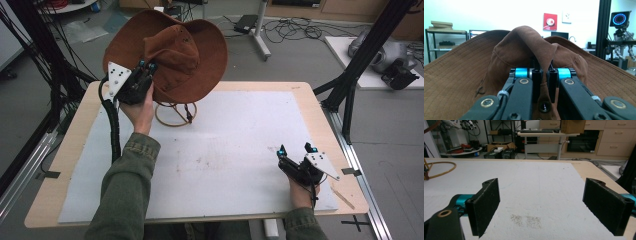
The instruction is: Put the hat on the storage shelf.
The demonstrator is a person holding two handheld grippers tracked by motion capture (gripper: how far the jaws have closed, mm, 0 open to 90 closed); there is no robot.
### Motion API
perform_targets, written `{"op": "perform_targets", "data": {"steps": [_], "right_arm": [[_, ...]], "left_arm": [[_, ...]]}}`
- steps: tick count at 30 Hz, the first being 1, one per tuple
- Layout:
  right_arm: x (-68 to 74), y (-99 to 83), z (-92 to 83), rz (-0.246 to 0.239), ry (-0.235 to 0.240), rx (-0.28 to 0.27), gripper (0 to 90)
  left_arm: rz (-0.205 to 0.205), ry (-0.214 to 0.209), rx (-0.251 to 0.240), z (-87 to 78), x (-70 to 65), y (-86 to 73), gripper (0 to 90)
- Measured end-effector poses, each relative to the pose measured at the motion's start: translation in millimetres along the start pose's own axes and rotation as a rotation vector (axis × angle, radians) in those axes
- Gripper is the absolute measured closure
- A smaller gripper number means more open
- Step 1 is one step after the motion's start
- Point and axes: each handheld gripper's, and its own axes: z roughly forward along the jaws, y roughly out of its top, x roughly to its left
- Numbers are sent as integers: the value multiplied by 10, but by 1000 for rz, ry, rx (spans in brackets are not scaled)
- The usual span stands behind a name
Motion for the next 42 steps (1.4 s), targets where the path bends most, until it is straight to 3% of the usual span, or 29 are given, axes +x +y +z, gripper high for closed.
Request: {"op": "perform_targets", "data": {"steps": [5,11,24,34,37,42], "right_arm": [[6,-2,1,-6,3,2,135],[4,-1,-2,0,3,3,135],[5,1,-2,-1,3,3,135],[6,1,-1,-3,4,5,135],[8,1,-1,-6,4,4,135],[10,1,0,-4,4,3,135]], "left_arm": [[1,-3,4,9,-6,-10,875],[17,-6,59,44,-14,-62,873],[34,-6,84,71,-39,-94,859],[16,11,99,70,-13,-99,755],[11,23,104,70,-9,-100,659],[13,32,106,59,-3,-88,573]]}}
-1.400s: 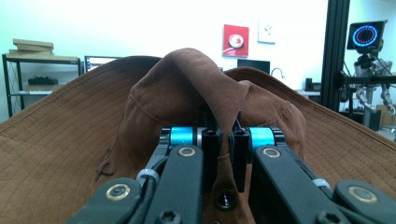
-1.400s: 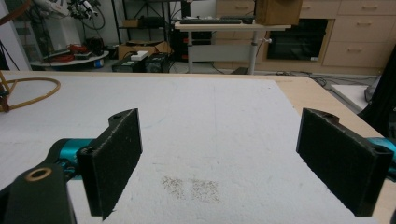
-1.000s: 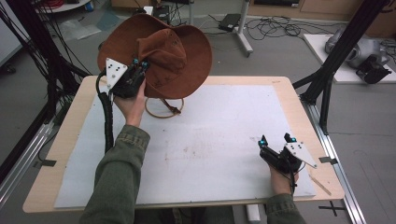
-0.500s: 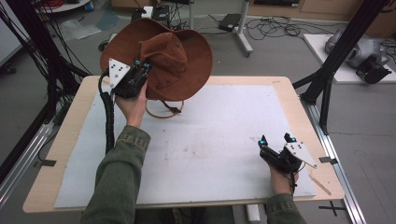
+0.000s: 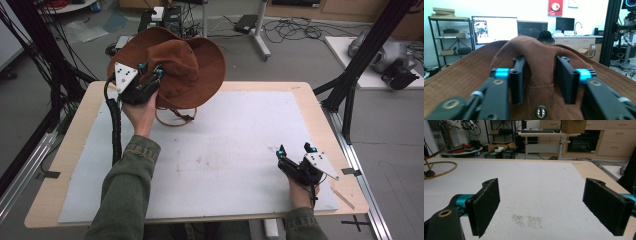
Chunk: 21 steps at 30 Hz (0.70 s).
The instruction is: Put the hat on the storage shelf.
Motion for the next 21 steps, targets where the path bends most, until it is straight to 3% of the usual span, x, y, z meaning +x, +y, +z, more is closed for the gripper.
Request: {"op": "perform_targets", "data": {"steps": [11,21], "right_arm": [[-2,2,-2,4,-1,-2,136],[-1,6,-2,3,0,-1,137]], "left_arm": [[-28,12,34,13,20,-25,443],[-26,15,66,-29,50,-7,295]]}}
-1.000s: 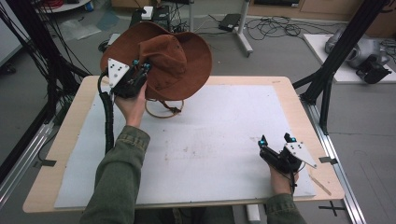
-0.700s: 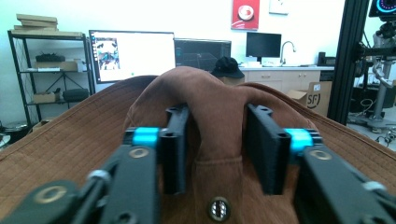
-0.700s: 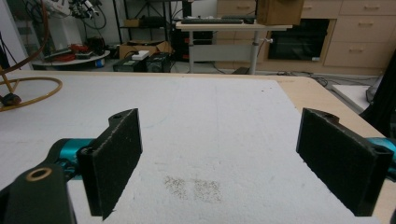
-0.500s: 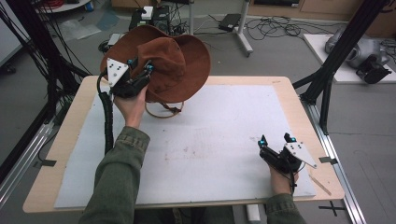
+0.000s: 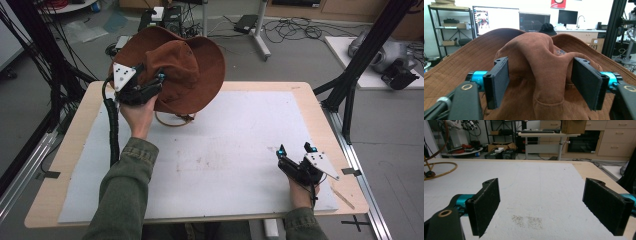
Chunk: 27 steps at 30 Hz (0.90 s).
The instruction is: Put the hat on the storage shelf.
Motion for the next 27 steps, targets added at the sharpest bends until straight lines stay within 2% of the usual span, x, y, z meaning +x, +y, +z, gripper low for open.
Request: {"op": "perform_targets", "data": {"steps": [7,11,18,21,24,27], "right_arm": [[-3,7,-1,7,3,-9,137],[-5,9,-1,4,3,-7,137],[-6,16,-8,2,2,-11,137],[-6,15,-7,3,1,-11,137],[-5,16,-6,4,2,-12,137],[-2,17,-6,3,1,-12,137]], "left_arm": [[9,9,-2,-34,-15,26,232],[23,10,-6,-76,-42,49,228],[28,37,-11,-185,-41,37,211],[13,63,-22,-295,-17,-1,206],[7,70,-24,-346,1,-19,198],[-2,95,-33,-495,39,-50,189]]}}
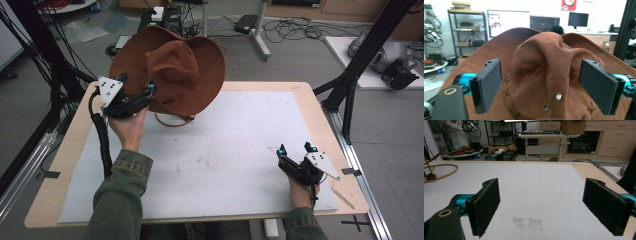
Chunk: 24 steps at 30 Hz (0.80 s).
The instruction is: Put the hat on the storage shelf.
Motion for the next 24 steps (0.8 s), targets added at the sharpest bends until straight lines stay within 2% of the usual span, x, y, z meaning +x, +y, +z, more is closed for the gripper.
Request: {"op": "perform_targets", "data": {"steps": [8,16,19,24], "right_arm": [[12,3,-5,4,-1,0,137],[25,0,-6,3,1,2,137],[19,-1,-5,2,-3,2,137],[25,-3,-8,5,-8,4,137]], "left_arm": [[-3,35,-16,-262,89,-52,182],[-1,54,-2,-507,203,-163,171],[8,71,7,-695,267,-265,167],[3,85,6,-836,335,-368,157]]}}
